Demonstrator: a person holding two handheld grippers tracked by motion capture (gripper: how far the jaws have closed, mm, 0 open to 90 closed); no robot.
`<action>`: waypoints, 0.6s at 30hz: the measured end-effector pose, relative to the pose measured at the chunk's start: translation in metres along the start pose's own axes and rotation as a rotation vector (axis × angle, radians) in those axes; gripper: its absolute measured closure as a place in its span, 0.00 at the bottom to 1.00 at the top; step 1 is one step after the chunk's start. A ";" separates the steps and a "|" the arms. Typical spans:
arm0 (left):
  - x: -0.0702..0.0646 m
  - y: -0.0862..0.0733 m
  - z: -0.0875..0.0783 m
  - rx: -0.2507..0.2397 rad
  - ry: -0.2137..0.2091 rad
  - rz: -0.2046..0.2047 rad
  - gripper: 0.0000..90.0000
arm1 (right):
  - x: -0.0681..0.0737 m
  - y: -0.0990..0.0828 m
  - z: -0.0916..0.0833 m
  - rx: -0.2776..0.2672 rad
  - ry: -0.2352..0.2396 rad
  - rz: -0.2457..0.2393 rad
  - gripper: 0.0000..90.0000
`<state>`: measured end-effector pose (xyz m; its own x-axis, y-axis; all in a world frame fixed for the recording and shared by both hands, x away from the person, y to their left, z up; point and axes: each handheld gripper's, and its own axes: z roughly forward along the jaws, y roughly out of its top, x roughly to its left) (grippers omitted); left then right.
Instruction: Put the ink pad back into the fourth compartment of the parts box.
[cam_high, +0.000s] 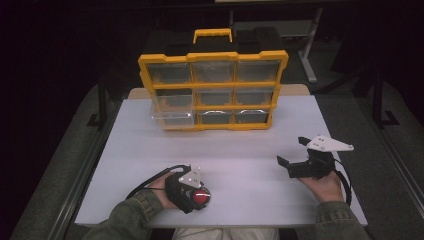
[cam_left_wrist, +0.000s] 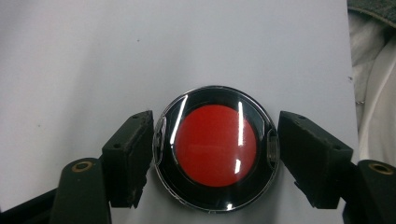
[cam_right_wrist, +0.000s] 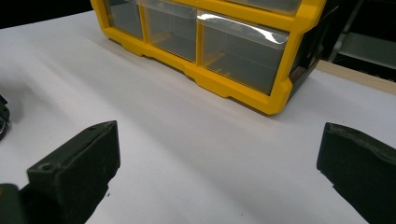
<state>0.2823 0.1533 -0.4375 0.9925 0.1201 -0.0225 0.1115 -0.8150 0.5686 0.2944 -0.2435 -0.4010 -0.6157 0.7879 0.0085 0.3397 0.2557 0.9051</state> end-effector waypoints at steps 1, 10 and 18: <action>0.001 0.000 0.000 -0.002 -0.004 -0.002 0.33 | 0.000 0.000 0.000 0.001 0.001 0.000 0.00; 0.003 -0.001 -0.001 -0.009 -0.020 -0.006 0.34 | 0.000 0.000 0.000 0.003 0.002 0.000 0.00; 0.001 0.001 -0.002 -0.001 -0.026 -0.002 0.34 | 0.000 0.000 0.000 0.003 0.003 0.002 0.00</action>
<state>0.2836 0.1538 -0.4353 0.9932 0.1073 -0.0449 0.1137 -0.8139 0.5698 0.2945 -0.2435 -0.4012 -0.6169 0.7870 0.0115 0.3432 0.2558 0.9037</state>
